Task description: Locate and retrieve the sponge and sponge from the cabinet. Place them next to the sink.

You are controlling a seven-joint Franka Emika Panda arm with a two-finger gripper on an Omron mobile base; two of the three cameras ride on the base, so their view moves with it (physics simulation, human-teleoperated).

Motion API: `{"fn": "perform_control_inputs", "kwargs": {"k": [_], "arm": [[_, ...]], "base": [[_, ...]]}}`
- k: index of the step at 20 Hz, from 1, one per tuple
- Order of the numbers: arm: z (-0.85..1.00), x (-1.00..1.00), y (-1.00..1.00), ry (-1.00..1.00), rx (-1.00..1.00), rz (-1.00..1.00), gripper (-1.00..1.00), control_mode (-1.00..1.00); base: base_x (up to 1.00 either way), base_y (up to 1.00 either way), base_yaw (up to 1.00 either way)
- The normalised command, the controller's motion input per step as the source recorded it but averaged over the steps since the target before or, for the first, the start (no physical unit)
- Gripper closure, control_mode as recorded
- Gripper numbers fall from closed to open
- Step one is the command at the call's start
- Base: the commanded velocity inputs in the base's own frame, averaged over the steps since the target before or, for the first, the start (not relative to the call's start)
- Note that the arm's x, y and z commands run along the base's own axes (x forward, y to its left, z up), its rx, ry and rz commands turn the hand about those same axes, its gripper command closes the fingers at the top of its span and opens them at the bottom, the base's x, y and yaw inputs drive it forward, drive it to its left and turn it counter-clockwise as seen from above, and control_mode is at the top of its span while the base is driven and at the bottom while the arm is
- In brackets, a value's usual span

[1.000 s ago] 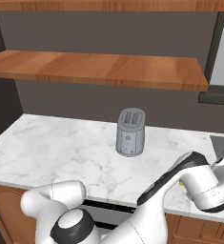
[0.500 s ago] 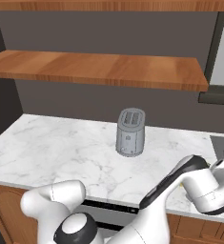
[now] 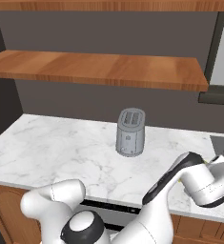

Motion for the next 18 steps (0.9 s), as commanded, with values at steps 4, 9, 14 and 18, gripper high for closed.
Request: {"fn": "perform_control_inputs", "kwargs": {"k": [4,9,14,18], "arm": [[-0.26,0.42,-0.08,0.03,0.0,0.0,1.0,-1.0],[-0.31,0.41,-0.15,0.03,0.0,0.0,1.0,-1.0],[-0.3,0.41,-0.28,0.03,0.01,0.0,1.0,-1.0],[-0.2,0.27,-0.35,0.01,0.04,0.0,1.0,-1.0]], "base": [[0.0,0.0,0.0],[0.0,0.0,0.0],[0.0,0.0,0.0],[0.0,0.0,0.0]]}}
